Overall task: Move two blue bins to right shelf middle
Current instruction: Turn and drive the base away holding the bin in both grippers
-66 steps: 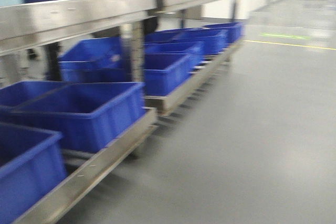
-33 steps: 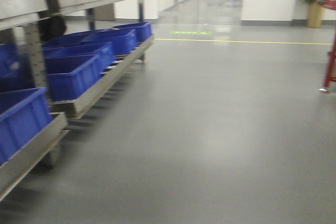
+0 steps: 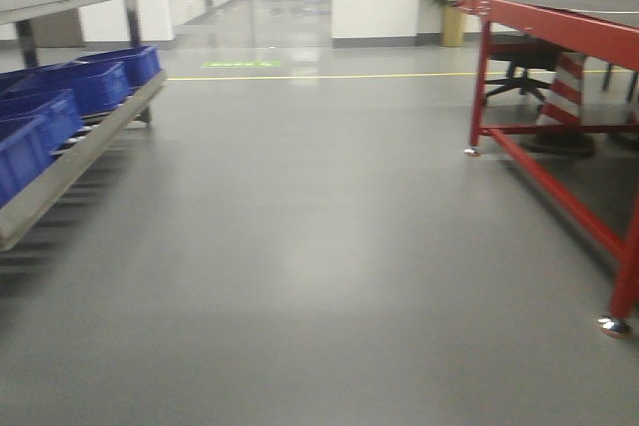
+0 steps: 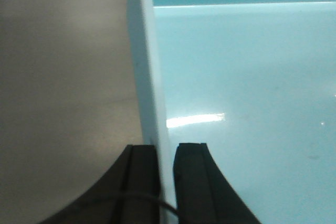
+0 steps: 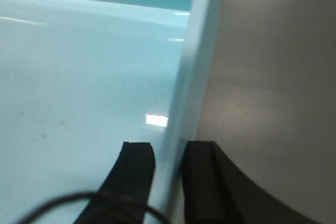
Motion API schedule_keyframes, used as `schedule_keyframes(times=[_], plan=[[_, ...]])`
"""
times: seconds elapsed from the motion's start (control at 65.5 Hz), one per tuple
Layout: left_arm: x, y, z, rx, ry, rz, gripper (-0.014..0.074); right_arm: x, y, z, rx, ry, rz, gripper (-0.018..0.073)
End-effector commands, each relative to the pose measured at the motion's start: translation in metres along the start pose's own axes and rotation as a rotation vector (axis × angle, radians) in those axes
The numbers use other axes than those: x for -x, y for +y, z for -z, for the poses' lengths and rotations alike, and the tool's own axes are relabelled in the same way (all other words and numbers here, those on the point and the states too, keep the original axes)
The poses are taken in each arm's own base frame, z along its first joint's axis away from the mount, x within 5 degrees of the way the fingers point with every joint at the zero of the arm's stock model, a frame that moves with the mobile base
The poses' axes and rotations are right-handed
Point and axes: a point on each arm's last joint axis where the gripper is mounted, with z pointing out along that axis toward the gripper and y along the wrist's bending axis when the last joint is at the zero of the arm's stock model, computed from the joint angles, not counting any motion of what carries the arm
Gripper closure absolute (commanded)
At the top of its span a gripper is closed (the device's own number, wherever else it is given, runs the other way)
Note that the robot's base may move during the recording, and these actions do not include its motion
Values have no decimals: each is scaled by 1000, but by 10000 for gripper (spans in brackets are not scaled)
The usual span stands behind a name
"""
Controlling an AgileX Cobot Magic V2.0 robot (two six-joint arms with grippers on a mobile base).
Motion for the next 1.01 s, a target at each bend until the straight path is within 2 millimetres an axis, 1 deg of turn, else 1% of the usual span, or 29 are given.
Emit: schedule_keyframes(times=[0.0, 0.992], plan=[[7, -4, 11, -33, -68, -1, 707, 4, -2, 5, -22, -46, 12, 711], [7, -4, 11, -33, -68, -1, 707, 4, -2, 5, -22, -46, 12, 711]])
